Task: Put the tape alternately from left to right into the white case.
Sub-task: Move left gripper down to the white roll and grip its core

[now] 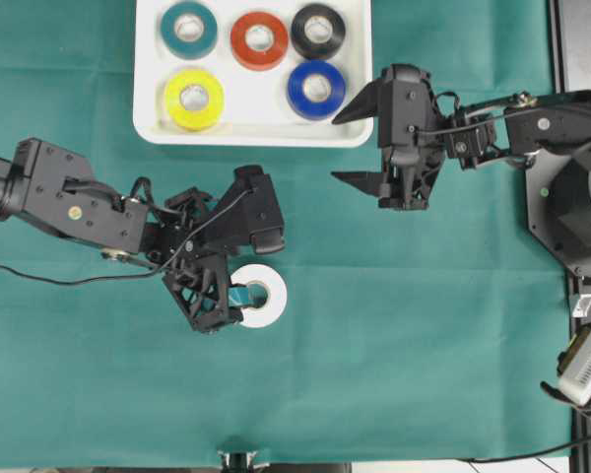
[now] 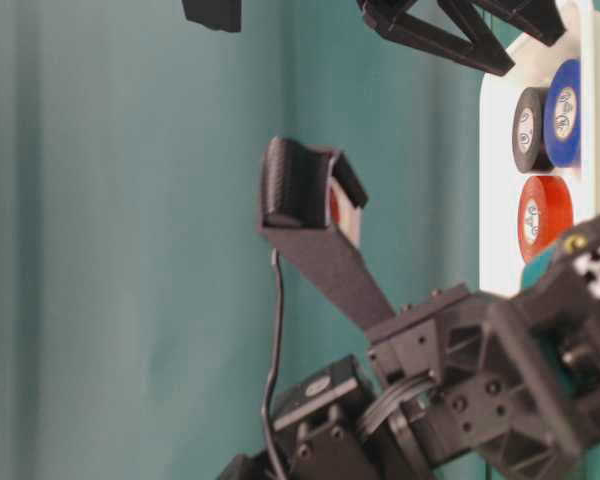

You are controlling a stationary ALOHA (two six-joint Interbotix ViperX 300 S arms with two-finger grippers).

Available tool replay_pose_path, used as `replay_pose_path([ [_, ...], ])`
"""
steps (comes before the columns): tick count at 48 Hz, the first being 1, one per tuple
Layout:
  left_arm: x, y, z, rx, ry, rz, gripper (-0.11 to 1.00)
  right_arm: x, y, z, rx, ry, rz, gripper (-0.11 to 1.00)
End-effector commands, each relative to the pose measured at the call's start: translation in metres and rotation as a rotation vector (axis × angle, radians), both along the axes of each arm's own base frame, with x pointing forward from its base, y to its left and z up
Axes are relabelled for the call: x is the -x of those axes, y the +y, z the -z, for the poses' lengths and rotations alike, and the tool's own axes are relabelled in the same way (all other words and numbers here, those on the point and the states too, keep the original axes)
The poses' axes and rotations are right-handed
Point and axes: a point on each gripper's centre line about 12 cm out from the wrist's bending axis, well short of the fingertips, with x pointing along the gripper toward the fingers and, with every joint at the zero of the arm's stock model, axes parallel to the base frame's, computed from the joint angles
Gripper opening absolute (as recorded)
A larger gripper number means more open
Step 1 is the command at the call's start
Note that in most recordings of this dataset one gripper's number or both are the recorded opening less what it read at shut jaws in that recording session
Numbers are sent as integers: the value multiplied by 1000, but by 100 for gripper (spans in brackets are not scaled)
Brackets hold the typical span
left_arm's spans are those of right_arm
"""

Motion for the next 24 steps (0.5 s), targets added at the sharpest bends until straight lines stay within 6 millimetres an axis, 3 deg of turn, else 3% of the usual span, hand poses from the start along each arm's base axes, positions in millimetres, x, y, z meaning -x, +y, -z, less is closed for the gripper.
replay_pose_path([
  [1, -9, -4, -15, 12, -41, 1, 97, -2, 0, -8, 6, -27, -4, 82],
  [24, -14, 9, 13, -3, 21, -26, 97, 0, 1, -6, 2, -24, -7, 82],
])
